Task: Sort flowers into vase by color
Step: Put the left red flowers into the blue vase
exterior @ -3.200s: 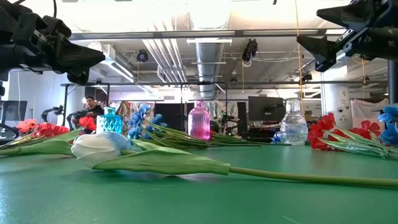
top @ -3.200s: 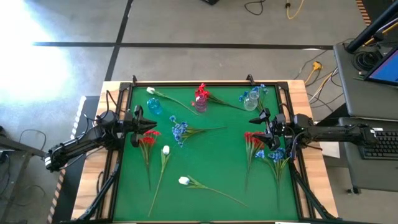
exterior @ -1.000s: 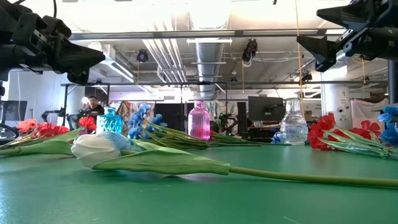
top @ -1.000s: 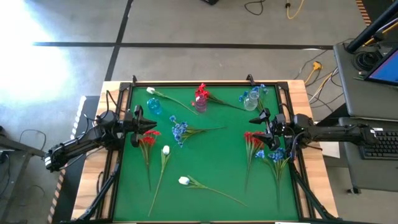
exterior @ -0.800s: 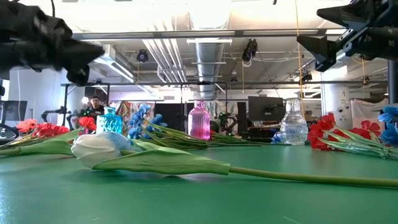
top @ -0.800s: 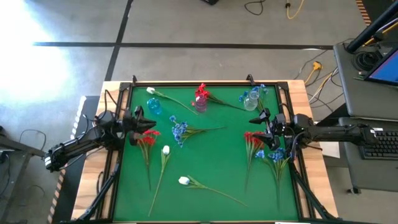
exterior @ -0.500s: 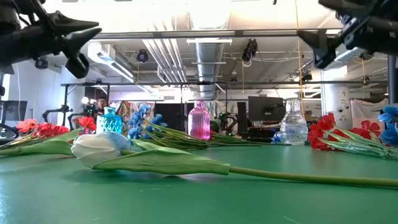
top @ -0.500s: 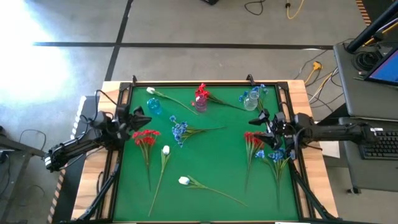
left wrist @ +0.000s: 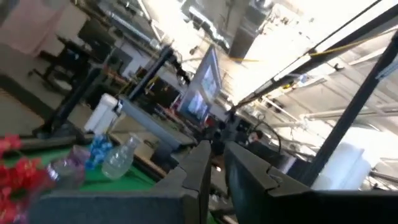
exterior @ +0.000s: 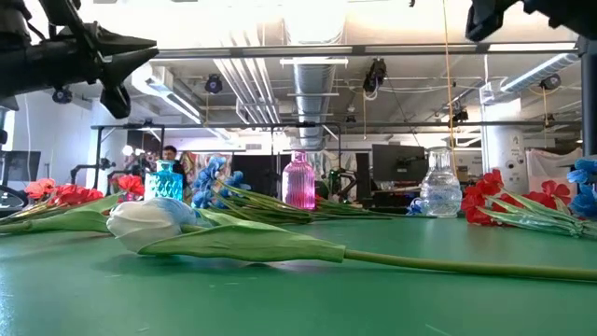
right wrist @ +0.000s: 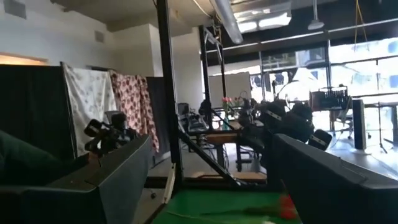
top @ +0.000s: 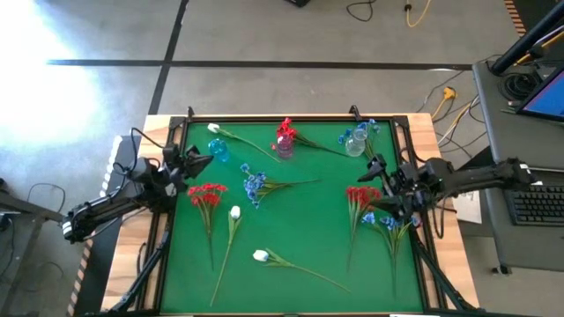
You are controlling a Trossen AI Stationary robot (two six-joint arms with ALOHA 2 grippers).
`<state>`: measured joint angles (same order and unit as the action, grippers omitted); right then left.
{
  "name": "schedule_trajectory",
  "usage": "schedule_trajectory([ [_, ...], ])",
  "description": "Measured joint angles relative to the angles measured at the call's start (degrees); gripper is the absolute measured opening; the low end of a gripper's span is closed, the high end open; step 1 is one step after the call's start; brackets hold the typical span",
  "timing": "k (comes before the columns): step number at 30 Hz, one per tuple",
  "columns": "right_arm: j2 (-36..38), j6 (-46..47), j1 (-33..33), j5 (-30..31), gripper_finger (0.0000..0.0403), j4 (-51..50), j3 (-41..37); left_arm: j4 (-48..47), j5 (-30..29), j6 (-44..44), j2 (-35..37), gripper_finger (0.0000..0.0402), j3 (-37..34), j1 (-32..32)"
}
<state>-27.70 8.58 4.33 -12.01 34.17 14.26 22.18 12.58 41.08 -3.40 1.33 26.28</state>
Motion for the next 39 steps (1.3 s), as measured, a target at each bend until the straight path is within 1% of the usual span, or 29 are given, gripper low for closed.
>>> schedule_trajectory([
  [2,0.02,0.91,0.05,0.02,0.0325,-0.28,0.5,-0.61,3.35,0.13,-0.41,0.0037,1.17,-0.27],
  [4,0.02,2.69,0.04,0.09,0.0325,-1.01,0.94,-1.39,6.12,2.48,-1.55,0.0037,2.63,-1.41],
  [6,0.04,5.24,0.03,1.38,0.0325,-2.72,1.6,-4.2,6.11,3.48,-2.97,0.0037,4.7,-3.17],
  [8,0.43,8.96,0.01,3.56,0.0325,-6.8,2.98,-9.42,5.47,3.58,-4.62,0.0037,8.46,-5.06],
  [11,0.72,14.18,0.01,5.95,0.0325,-17.34,6.05,-23.63,2.23,3.39,-7.51,0.0037,16.27,-7.68],
  [15,0.38,17.7,0.03,6.29,0.0325,-31.63,10.59,-45.68,-3.74,4.46,-12.85,0.0037,26.59,-11.1],
  [17,0.09,19.37,0.03,7.47,0.0325,-35.81,12.01,-54.25,-5.82,7.04,-15.67,0.0037,30.54,-12.86],
  [19,0.11,20.74,0.03,8.04,0.0325,-37.8,12.66,-59.93,-7.38,10.65,-18.64,0.0037,32.75,-14.96],
  [21,0.15,21.28,0.03,8.11,0.0325,-37.86,13.05,-61.28,-8.91,13.6,-21.79,0.0037,33.69,-17.02],
  [25,0.43,21.26,0.03,8.07,0.0325,-38.41,14.22,-61.06,-8.63,19.93,-29.5,0.0037,34.83,-21.01],
  [28,0.44,21.26,0.03,8.03,0.0325,-38.44,14.85,-61.19,-9.38,23.84,-35.53,0.0037,36.67,-25.53],
  [30,0.44,21.26,0.03,8.02,0.0325,-38.71,15.11,-61.45,-11.4,26.27,-39.07,0.0037,38.51,-29.18],
  [32,0.44,21.26,0.03,8.02,0.0325,-38.66,15.15,-63.0,-13.65,29.8,-42.42,0.0037,40.3,-33.7],
  [35,0.44,21.26,0.03,8.02,0.0325,-38.7,15.15,-64.69,-16.18,36.49,-47.56,0.0037,42.82,-42.06],
  [39,0.15,21.26,0.03,8.02,0.0325,-38.67,15.12,-65.14,-22.25,46.14,-53.97,0.0037,45.79,-53.34],
])
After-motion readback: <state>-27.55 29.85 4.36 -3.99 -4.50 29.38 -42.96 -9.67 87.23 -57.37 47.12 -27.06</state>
